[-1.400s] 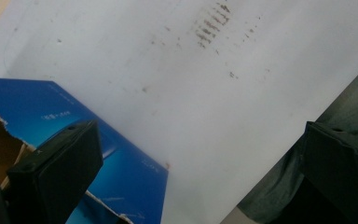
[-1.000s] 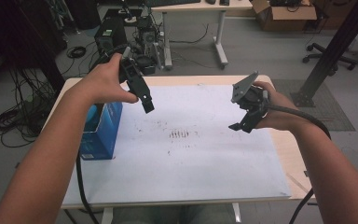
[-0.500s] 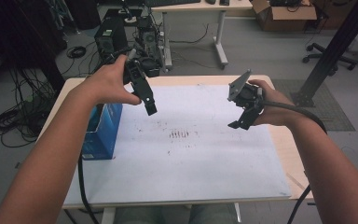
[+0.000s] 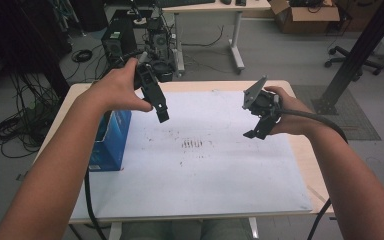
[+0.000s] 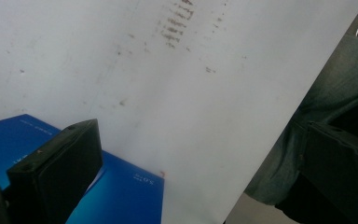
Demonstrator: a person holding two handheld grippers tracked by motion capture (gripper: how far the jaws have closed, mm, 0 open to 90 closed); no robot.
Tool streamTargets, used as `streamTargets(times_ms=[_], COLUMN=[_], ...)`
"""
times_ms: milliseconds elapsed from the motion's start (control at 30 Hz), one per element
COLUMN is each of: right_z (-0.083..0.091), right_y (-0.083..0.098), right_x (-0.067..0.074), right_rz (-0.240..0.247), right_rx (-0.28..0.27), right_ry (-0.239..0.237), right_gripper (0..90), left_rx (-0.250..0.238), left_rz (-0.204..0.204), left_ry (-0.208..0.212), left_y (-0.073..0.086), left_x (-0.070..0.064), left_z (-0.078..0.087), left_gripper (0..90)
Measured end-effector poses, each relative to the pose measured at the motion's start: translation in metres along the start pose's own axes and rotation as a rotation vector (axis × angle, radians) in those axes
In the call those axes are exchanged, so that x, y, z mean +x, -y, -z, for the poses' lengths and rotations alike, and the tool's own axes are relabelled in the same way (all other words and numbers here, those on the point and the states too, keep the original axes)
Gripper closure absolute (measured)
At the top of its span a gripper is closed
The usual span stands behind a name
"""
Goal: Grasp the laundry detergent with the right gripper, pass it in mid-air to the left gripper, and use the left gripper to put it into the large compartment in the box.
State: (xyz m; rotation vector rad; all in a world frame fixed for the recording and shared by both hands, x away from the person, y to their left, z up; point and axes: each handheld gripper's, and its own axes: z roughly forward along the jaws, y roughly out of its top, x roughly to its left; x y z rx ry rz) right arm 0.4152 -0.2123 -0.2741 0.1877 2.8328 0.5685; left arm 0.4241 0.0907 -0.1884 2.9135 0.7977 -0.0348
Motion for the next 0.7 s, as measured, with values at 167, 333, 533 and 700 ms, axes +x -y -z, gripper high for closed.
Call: streamTargets(times_ms=[167,333,533,700], right_z=[0.0002,0.003,0.0045,0.0069], right_y=[0.002,0.0034,0.0043,0.0048], right_x=[-0.0004,-0.0014,-0.0002,0.0023], right_rz=[0.001,-0.002,-0.002,0.0], right_rx=[0.02,0.024,0.027,0.018], right_ry=[0.003,0.007,0.01,0.016], right_gripper=[5.4,5.4,5.4,5.3], left_rx=[0.002,0.001,0.002,-0.005], left_rz=[-0.003,-0.01,-0.008,-0.004], left_ry=[0.004,0.001,-0.001,-0.007], left_y=[-0.0006,-0.0021,-0.0033,-0.0039], left_x=[0.0015,0.0015,0.0008,-0.0018], left_z=[-0.0008,-0.0018,-0.0025,-0.0014], left_gripper=[0.2,0.2,0.2,0.2])
